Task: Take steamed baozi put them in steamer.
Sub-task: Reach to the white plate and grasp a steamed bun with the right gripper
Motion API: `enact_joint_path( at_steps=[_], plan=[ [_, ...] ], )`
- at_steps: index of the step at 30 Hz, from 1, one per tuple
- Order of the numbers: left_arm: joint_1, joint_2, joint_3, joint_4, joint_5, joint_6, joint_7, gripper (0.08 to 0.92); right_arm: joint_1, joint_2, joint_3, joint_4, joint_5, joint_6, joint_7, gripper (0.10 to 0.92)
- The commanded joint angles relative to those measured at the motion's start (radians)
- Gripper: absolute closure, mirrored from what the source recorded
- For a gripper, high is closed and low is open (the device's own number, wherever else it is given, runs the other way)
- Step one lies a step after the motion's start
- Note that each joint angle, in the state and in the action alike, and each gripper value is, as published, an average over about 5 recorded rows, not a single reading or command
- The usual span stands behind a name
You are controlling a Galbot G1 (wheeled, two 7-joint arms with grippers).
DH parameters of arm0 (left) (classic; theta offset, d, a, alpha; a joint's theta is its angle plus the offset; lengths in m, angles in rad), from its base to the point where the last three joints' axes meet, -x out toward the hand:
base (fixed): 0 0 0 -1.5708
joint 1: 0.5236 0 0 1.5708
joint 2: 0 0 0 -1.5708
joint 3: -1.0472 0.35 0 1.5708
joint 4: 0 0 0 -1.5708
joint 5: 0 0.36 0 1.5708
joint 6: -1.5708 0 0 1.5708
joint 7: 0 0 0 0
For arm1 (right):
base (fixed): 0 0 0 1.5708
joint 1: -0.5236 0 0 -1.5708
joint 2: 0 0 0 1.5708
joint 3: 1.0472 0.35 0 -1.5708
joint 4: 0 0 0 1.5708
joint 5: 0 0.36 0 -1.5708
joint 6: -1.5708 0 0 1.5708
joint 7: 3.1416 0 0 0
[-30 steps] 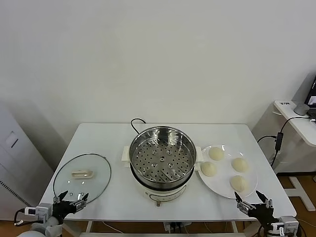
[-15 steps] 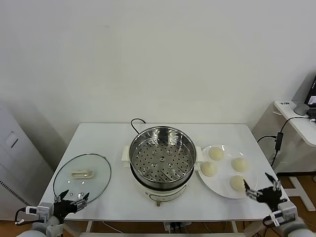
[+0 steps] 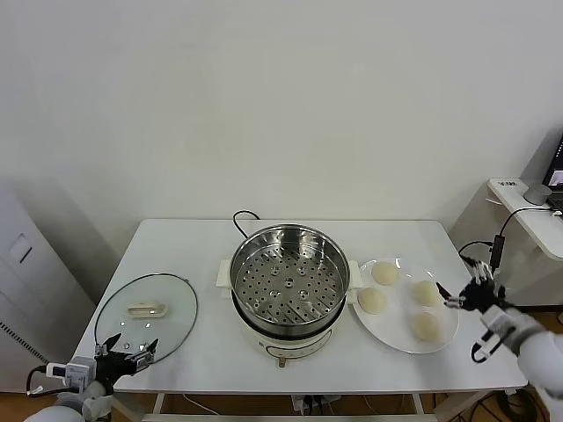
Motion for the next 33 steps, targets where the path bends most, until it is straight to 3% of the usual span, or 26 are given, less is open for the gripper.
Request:
enact_joint_path(
  at_steps=[1, 7, 14, 22, 33],
  plan=[
    [-0.008, 0.005, 0.006, -0.001, 0.019, 0.003, -0.001, 0.177, 0.548, -0.169, -0.500, -0.263, 0.035, 0.042, -0.300, 0.203],
    [-0.007, 0.006, 0.006, -0.007, 0.026, 0.007, -0.003, 0.177, 0.924, -0.130, -0.889, -0.440, 0.085, 0.083, -0.444, 0.203],
    [-0.005, 0.012, 0.002, -0.005, 0.025, 0.010, -0.005, 0.177, 1.175, 0.023, -1.162, -0.643, 0.074, 0.144, -0.581, 0.203],
    [-0.014, 0.016, 0.006, -0.004, 0.023, 0.014, -0.004, 0.177, 1.229, 0.177, -1.241, -0.795, 0.020, 0.197, -0.640, 0.203],
    [-0.020, 0.013, 0.013, -0.002, 0.021, 0.016, -0.003, 0.177, 1.154, 0.274, -1.172, -0.880, -0.095, 0.247, -0.594, 0.203]
  ],
)
